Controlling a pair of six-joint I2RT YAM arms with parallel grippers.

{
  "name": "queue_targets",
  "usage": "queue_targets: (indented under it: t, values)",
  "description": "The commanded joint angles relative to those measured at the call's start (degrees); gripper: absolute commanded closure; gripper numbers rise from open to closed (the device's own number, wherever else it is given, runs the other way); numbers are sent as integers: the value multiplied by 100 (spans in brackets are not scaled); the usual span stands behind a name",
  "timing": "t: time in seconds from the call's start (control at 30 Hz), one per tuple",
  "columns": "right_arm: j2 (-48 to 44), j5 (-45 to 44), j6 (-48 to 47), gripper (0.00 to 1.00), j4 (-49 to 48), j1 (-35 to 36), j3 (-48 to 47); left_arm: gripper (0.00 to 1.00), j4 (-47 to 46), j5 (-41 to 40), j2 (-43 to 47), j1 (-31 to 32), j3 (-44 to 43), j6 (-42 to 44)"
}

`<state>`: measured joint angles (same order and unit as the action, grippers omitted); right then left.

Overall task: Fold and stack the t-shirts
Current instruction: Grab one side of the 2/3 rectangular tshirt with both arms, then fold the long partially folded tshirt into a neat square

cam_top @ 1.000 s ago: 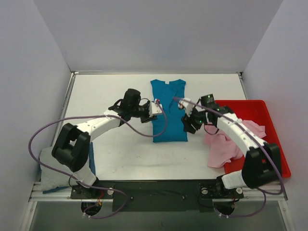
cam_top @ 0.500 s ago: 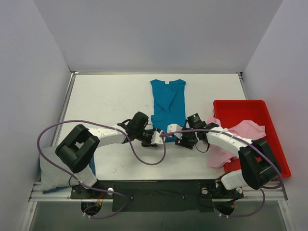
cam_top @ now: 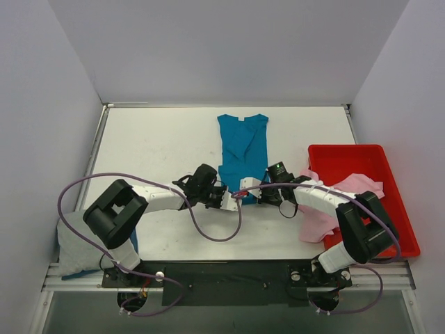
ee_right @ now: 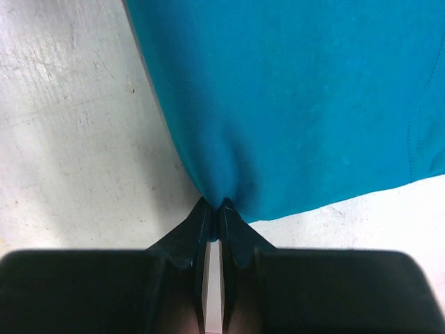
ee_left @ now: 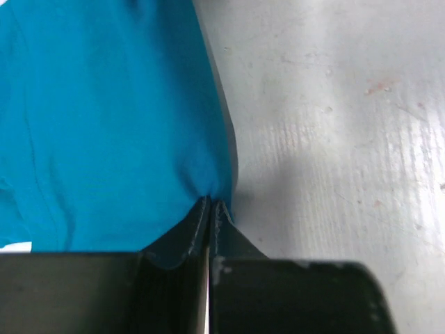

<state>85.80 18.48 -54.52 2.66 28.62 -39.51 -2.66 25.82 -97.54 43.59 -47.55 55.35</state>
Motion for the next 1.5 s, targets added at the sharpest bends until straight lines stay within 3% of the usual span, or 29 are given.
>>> queue_targets:
  t: [0.0, 0.13, 0.3, 0.63, 0.77, 0.93, 1.03, 1.17, 1.3, 1.47]
  values:
    - [96, -284, 73, 100, 455, 91, -22, 100, -350, -411, -29, 193, -35, 405]
    - [-211, 76, 529, 100, 893, 135, -329, 100, 115, -518, 155, 123, -386, 232]
    - [-713, 358, 1048, 100, 1797, 433, -549, 100, 1923, 563, 743, -254, -1010, 98]
    - [-2127, 700, 2638, 100, 3125, 2083, -759, 100, 4438, 933, 2422, -334, -949, 555]
    - [-2479, 1051, 3508, 100, 3522, 2857, -1085, 100, 5669, 1170, 3019, -343, -1186, 1178]
    - [-2656, 1474, 4405, 100, 3628, 3088, -1296, 100, 6487, 1521, 3276, -369, -1747, 1224]
    - [-2875, 1535, 4520, 100, 3637, 2843, -1279, 100, 5849, 1523, 3180, -387, -1925, 218]
    - [-2990, 1948, 4548, 100, 3637, 1526, -1235, 100, 4785, 1539, 2732, -545, -2143, -716]
    - [-2657, 1949, 4319, 100, 3646, 471, -1349, 100, 3871, 1374, 1871, -668, -2670, -1578]
    - [-1788, 1940, 4099, 100, 3646, -619, -1796, 100, 3386, 1162, 730, -905, -3365, -2028]
